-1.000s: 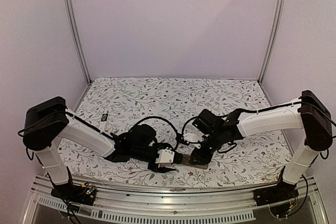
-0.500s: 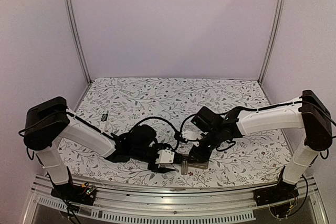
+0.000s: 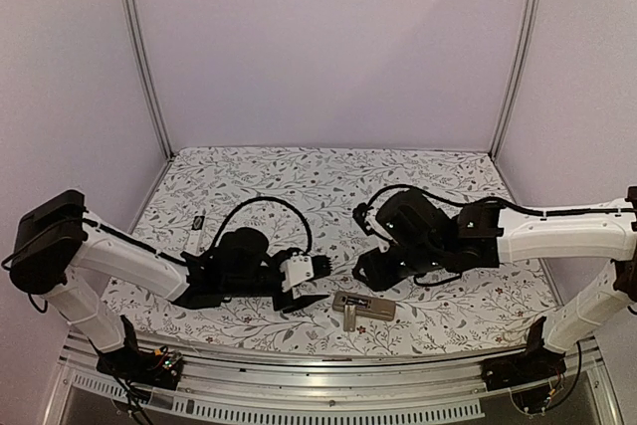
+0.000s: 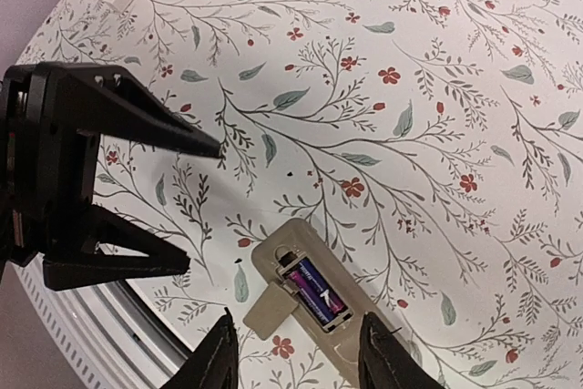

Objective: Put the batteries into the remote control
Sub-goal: Pick up the battery cover at the center of the board.

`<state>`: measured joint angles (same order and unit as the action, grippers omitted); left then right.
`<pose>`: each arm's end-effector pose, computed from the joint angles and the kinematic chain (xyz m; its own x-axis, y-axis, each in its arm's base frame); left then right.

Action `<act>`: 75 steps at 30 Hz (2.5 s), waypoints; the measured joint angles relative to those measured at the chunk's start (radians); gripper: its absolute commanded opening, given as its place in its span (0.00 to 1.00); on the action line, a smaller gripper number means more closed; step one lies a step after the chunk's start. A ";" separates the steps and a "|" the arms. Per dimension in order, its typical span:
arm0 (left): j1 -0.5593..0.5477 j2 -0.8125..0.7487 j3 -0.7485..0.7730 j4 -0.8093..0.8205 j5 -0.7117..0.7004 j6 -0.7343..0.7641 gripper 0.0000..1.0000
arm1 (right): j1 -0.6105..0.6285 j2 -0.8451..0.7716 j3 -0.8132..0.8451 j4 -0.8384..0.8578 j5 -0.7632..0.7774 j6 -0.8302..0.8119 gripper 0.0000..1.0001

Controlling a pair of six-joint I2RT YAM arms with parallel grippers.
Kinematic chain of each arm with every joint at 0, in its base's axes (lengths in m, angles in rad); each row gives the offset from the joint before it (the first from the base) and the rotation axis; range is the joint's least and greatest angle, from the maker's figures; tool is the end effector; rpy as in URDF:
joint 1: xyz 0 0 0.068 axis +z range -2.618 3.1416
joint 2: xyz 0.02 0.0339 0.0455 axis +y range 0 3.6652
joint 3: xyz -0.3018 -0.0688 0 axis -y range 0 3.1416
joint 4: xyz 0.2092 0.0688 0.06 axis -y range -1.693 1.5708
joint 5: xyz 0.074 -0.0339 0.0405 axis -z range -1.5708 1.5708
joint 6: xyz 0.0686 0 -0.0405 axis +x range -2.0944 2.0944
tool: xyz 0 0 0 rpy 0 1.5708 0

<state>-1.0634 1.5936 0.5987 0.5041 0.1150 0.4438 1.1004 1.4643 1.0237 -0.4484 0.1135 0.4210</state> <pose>0.1469 -0.2804 0.2054 0.1871 0.5413 -0.8197 0.9269 0.1792 0.3298 0.1394 0.2570 0.2683 -0.6699 -0.4216 -0.6111 -0.6350 0.7519 0.1773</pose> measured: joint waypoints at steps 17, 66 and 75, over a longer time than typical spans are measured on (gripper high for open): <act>0.060 -0.313 -0.232 0.151 -0.459 -0.419 0.77 | 0.237 0.323 0.169 -0.241 0.170 0.600 0.63; 0.070 -0.337 -0.329 0.314 -0.237 -0.367 0.78 | 0.206 0.626 0.469 -0.492 0.196 0.675 0.24; 0.070 -0.337 -0.329 0.314 -0.223 -0.365 0.78 | 0.200 0.615 0.451 -0.474 0.200 0.675 0.13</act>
<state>-0.9936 1.2564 0.2699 0.8185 -0.1081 0.0792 1.3006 2.0792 1.4746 -0.9222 0.3138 1.0958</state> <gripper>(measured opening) 0.782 0.220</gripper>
